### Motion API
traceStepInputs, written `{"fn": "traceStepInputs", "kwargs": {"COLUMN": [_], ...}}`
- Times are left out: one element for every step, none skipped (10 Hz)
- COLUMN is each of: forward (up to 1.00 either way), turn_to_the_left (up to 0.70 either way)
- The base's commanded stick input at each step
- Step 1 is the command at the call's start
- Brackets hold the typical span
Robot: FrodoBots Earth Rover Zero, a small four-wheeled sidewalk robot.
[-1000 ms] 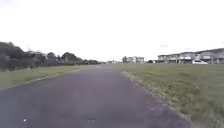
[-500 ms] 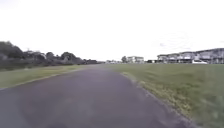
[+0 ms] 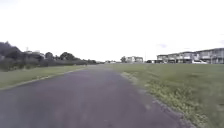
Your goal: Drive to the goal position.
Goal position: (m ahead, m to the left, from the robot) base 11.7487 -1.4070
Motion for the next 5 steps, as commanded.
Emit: {"fn": "traceStepInputs", "kwargs": {"forward": [0.7,0.7,0.7,0.7,0.7], "turn_to_the_left": [0.0,0.0,0.0,0.0,0.0]}}
